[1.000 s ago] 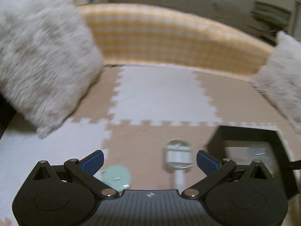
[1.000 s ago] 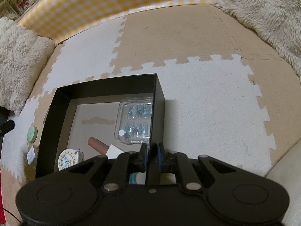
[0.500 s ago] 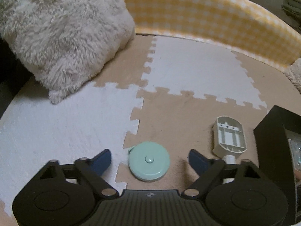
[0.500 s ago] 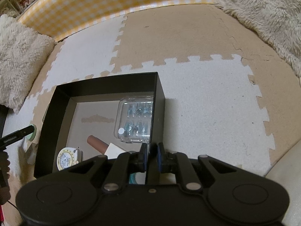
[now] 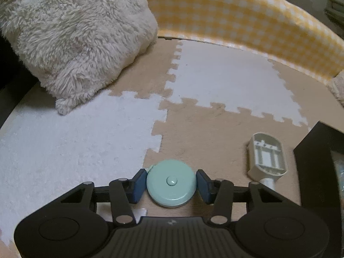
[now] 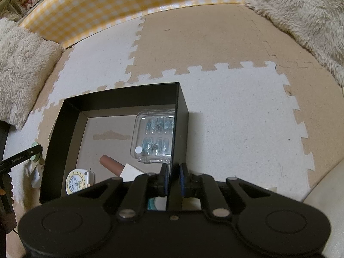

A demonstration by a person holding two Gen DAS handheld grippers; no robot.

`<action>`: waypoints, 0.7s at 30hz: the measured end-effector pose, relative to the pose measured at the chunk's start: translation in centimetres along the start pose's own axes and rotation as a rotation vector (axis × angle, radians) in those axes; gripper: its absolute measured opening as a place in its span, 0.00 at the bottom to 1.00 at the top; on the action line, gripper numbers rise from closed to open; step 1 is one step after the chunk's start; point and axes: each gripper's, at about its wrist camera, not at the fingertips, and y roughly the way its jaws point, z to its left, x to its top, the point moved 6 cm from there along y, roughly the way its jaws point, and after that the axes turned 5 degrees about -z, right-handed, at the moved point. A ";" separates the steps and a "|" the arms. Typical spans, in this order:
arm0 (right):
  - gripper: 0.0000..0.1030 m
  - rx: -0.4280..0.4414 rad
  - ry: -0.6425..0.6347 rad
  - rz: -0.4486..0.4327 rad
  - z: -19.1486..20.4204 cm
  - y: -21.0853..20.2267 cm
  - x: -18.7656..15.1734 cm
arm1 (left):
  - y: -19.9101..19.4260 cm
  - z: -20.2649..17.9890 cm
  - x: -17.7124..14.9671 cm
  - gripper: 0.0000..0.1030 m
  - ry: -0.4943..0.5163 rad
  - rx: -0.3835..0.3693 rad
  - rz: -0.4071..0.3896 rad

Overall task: Organize rigid objects
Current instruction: 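Carry the mint tape measure with the left gripper into the box and release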

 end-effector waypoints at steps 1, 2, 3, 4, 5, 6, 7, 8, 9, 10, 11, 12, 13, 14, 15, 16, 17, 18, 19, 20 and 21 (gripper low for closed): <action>0.11 -0.001 0.000 0.000 0.0 0.0 0.1 | -0.3 -0.2 0.1 0.49 -0.004 -0.009 -0.008; 0.11 -0.002 0.002 0.001 0.0 0.0 0.1 | -0.6 -0.6 0.3 0.49 -0.005 -0.021 -0.018; 0.10 -0.005 0.000 0.001 0.1 0.0 0.1 | -1.0 -0.9 0.6 0.49 -0.007 -0.036 -0.029; 0.10 -0.008 -0.004 -0.001 0.1 -0.1 0.2 | -1.4 -1.4 0.9 0.49 -0.009 -0.055 -0.041; 0.10 -0.011 -0.008 -0.006 0.1 -0.2 0.3 | -1.9 -1.9 1.2 0.49 -0.010 -0.075 -0.056; 0.09 -0.010 -0.006 -0.011 0.1 -0.3 0.4 | -2.4 -2.5 1.4 0.49 -0.008 -0.095 -0.068; 0.09 -0.008 0.001 -0.019 0.0 -0.4 0.5 | -2.9 -3.1 1.7 0.49 -0.004 -0.117 -0.081; 0.09 -0.006 0.008 -0.025 -0.1 -0.5 0.6 | -3.4 -3.8 1.9 0.49 0.002 -0.141 -0.093; 0.09 -0.002 0.017 -0.032 -0.3 -0.6 0.7 | -3.8 -4.5 2.1 0.49 0.008 -0.165 -0.103; 0.09 0.002 0.025 -0.035 -0.4 -0.7 0.8 | -4.3 -5.2 2.3 0.49 0.015 -0.191 -0.112; 0.09 0.004 0.027 -0.036 -0.4 -0.7 0.8 | -4.8 -6.1 2.4 0.49 0.024 -0.218 -0.119; 0.08 0.004 0.028 -0.036 -0.4 -0.7 0.9 | -5.2 -6.8 2.4 0.49 0.034 -0.242 -0.124; 0.08 0.003 0.027 -0.037 -0.4 -0.7 0.9 | -5.7 -7.6 2.4 0.49 0.045 -0.267 -0.128; 0.08 0.001 0.026 -0.037 -0.4 -0.7 0.9 | -6.3 -8.5 2.4 0.49 0.058 -0.295 -0.132; 0.08 0.001 0.026 -0.036 -0.4 -0.7 0.9 | -6.7 -9.4 2.3 0.49 0.073 -0.321 -0.135; 0.08 0.001 0.027 -0.038 -0.4 -0.7 1.0 | -7.2 -10.4 2.1 0.49 0.090 -0.351 -0.136; 0.08 0.001 0.028 -0.041 -0.4 -0.8 1.0 | -7.6 -11.3 1.9 0.49 0.105 -0.379 -0.135; 0.08 0.003 0.030 -0.044 -0.4 -0.9 1.0 | -8.0 -12.2 1.7 0.49 0.119 -0.405 -0.133; 0.07 0.005 0.035 -0.048 -0.5 -0.9 1.1 | -8.5 -13.2 1.4 0.49 0.134 -0.433 -0.128; 0.07 0.008 0.042 -0.051 -0.6 -1.0 1.2 | -8.8 -14.3 0.9 0.49 0.149 -0.464 -0.121; 0.07 0.010 0.050 -0.056 -0.7 -1.0 1.2 | -9.2 -15.2 0.5 0.49 0.162 -0.490 -0.114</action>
